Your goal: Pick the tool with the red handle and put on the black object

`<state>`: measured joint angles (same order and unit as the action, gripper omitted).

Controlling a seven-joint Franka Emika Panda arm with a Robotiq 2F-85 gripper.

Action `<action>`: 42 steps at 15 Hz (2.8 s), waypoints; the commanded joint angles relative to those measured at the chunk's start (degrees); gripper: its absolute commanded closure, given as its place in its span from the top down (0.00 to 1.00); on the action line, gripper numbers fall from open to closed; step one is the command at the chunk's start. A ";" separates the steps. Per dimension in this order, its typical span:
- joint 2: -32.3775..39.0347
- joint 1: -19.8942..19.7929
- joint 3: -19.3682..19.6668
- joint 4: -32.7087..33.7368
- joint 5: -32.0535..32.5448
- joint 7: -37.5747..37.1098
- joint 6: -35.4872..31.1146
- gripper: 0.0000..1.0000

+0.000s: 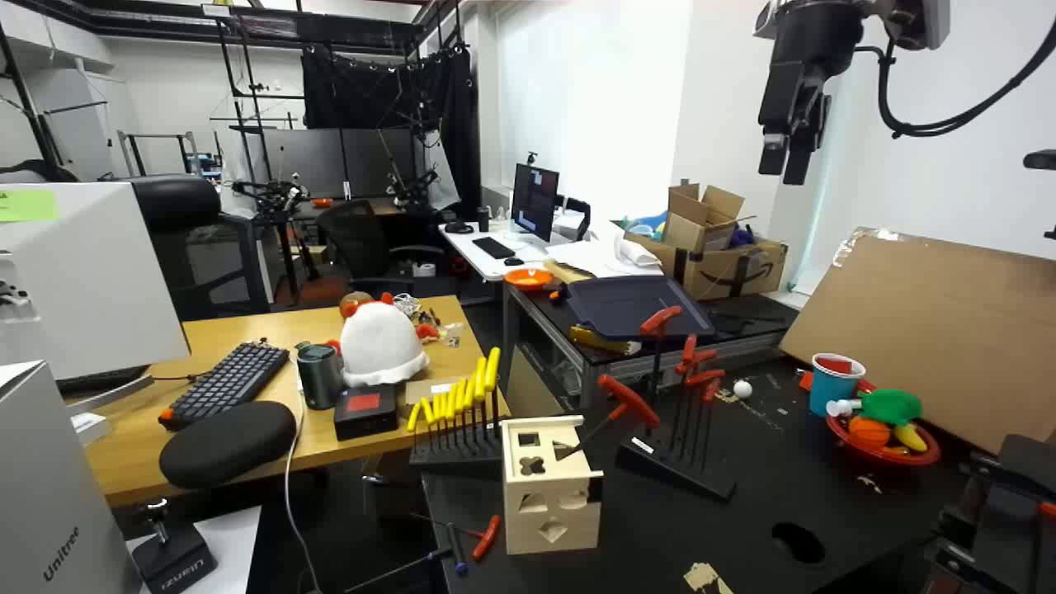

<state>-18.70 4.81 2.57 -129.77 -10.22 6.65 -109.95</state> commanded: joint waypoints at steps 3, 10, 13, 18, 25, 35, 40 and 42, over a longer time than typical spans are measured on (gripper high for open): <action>0.03 -0.89 -0.78 0.13 -0.25 0.22 0.19 1.00; 0.03 -0.89 -0.78 0.13 -0.25 0.22 0.19 1.00; 0.03 -0.89 -0.78 0.13 -0.25 0.22 0.19 1.00; 0.03 -0.89 -0.78 0.13 -0.25 0.22 0.19 1.00; 3.32 -1.44 0.55 1.86 -0.47 2.85 0.91 1.00; 25.07 -5.70 3.55 13.33 -5.90 32.22 1.27 1.00; 34.29 -9.19 -0.22 19.15 -12.05 46.02 1.10 1.00; 37.54 -10.39 -1.88 21.33 -14.63 49.95 1.49 1.00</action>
<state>14.03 -3.05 3.10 -113.36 -21.49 51.01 -109.94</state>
